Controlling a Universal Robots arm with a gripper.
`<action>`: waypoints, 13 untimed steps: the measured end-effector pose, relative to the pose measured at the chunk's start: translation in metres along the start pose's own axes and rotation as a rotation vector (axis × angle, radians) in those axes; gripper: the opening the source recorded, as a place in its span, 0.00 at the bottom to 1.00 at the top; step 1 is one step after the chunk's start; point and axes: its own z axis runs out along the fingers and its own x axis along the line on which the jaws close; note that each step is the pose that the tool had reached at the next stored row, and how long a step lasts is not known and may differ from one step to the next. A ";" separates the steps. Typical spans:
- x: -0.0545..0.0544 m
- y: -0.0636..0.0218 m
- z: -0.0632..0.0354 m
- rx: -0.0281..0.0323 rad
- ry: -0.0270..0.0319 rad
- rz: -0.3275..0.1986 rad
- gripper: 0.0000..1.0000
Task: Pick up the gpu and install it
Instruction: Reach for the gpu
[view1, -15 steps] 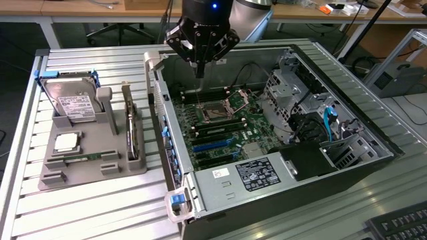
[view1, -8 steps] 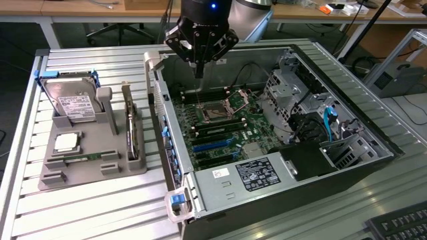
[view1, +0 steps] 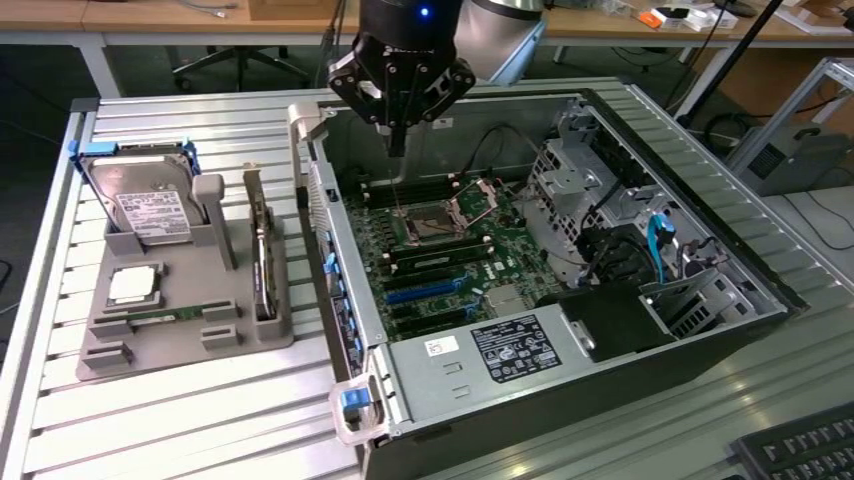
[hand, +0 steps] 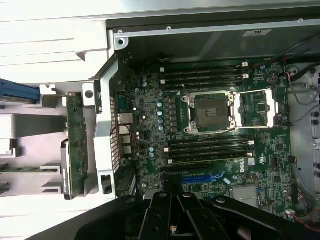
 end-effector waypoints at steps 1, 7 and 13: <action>0.000 0.0000 0.0000 0.0000 0.0000 0.000 0.11; 0.002 -0.0001 0.0001 0.0000 0.0000 0.000 0.11; 0.003 -0.0002 0.0003 0.0000 0.0000 0.000 0.11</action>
